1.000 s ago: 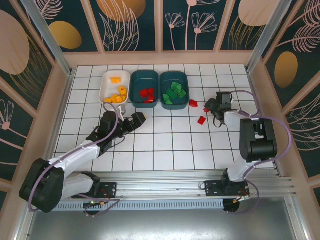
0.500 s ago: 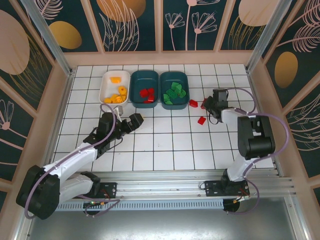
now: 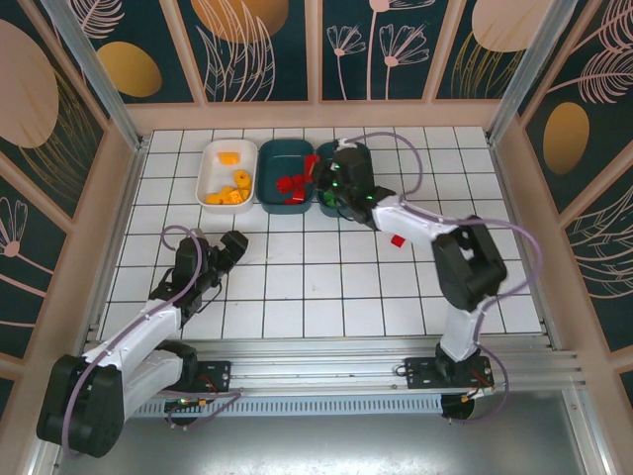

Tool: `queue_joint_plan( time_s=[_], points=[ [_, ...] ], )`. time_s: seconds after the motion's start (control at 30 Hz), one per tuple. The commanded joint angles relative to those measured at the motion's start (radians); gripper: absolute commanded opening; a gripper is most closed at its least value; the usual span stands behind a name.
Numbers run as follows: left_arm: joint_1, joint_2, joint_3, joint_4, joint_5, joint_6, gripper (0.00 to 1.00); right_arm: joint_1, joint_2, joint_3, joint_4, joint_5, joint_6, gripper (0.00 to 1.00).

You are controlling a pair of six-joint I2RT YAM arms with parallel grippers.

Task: Sort the legos into containers by color

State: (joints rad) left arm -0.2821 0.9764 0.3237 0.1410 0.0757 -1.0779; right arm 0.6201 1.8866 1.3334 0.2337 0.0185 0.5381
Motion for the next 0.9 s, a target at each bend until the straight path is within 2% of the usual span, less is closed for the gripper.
queue_joint_plan(
  time_s=[0.0, 0.1, 0.2, 0.27, 0.37, 0.47, 0.6, 0.7, 0.8, 0.87],
  points=[
    [0.004, -0.001, 0.057, -0.038, 0.043, 0.047, 0.99, 0.008, 0.132, 0.149, -0.063, -0.048, -0.053, 0.10],
    [0.004, -0.004, 0.078, -0.051, 0.077, 0.083, 0.99, 0.009, 0.242, 0.301, -0.131, -0.085, -0.071, 0.20],
    [0.004, 0.008, 0.103, -0.014, 0.148, 0.133, 0.99, 0.010, 0.292, 0.405, -0.189, -0.097, -0.086, 0.41],
    [0.003, 0.028, 0.131, -0.009, 0.187, 0.167, 0.99, 0.015, 0.264, 0.402, -0.205, -0.081, -0.100, 0.45],
    [0.003, 0.056, 0.153, 0.009, 0.215, 0.185, 0.98, 0.022, 0.128, 0.273, -0.171, -0.016, -0.122, 0.47],
    [0.004, 0.086, 0.151, 0.067, 0.247, 0.173, 0.99, 0.019, -0.055, 0.069, -0.143, 0.104, -0.123, 0.50],
    [-0.019, 0.148, 0.124, 0.231, 0.330, 0.115, 0.98, -0.034, -0.280, -0.223, -0.230, 0.283, -0.027, 0.57],
    [-0.122, 0.212, 0.138, 0.292, 0.303, 0.114, 0.98, -0.067, -0.414, -0.443, -0.287, 0.387, 0.064, 0.62],
    [-0.218, 0.300, 0.176, 0.344, 0.304, 0.118, 0.99, -0.118, -0.503, -0.595, -0.304, 0.400, 0.103, 0.68],
    [-0.261, 0.348, 0.187, 0.405, 0.314, 0.104, 0.99, -0.142, -0.514, -0.637, -0.315, 0.404, 0.111, 0.71]
  ],
)
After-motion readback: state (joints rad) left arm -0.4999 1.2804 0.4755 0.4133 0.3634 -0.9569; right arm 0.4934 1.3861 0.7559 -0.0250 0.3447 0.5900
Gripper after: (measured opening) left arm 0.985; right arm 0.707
